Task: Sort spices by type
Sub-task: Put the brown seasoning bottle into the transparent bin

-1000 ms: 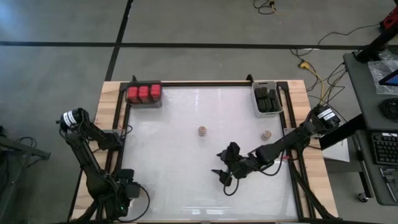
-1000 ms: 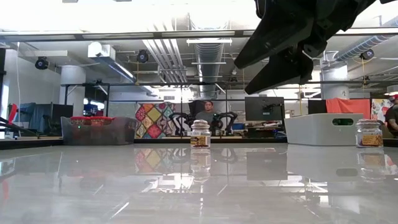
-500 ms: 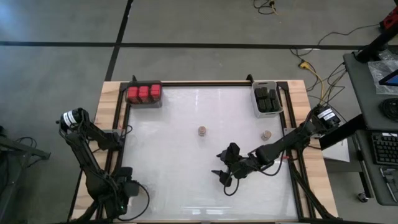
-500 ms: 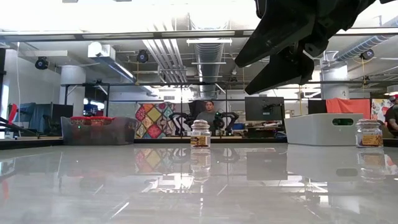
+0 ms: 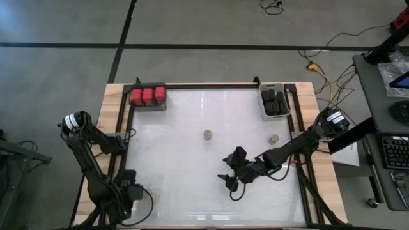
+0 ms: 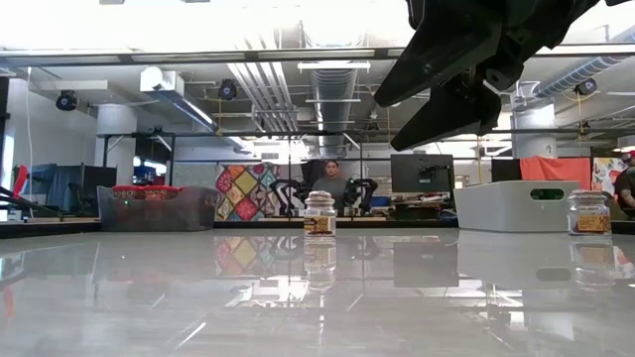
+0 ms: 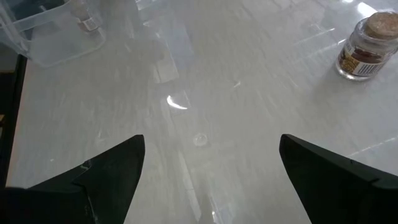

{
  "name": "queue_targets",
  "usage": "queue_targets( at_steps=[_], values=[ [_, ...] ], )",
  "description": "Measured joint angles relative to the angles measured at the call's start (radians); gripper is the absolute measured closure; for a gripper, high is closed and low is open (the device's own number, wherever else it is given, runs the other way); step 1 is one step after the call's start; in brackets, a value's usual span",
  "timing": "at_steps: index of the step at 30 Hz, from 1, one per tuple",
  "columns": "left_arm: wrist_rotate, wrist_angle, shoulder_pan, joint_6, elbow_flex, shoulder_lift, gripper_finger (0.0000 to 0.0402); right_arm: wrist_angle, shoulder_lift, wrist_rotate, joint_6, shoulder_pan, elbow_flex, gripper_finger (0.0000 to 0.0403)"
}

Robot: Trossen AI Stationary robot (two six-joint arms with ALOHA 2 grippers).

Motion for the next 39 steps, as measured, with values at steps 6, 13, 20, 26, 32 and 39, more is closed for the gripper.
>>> queue_targets(
  at_steps=[6, 13, 20, 26, 32, 39],
  values=[
    [-0.015, -0.014, 0.0, 0.0, 0.001, 0.0, 0.0194, 0.0, 0.0, 0.0, 0.0, 0.0, 0.0, 0.0039],
    [-0.101, -0.029, 0.001, 0.016, 0.08, 0.0, 0.0194, 0.002, 0.0, 0.0, -0.001, 0.0, 0.0, 0.0039],
    [-0.362, -0.025, 0.037, 0.057, 0.176, 0.0, 0.0195, 0.008, 0.0, 0.0, -0.003, 0.0, 0.0, 0.0039],
    [-0.38, 0.024, 0.146, 0.176, 0.152, 0.0, 0.0201, 0.025, 0.0, 0.0, -0.003, 0.0, 0.0, 0.0039],
    [-0.338, 0.045, 0.198, 0.253, 0.126, 0.0, 0.0204, 0.024, 0.0, 0.0, -0.003, 0.011, 0.0, 0.0039],
    [-0.27, 0.083, 0.204, 0.264, 0.09, 0.0, 0.0204, 0.023, 0.0, -0.002, -0.011, 0.016, 0.0, 0.0039]
  ],
)
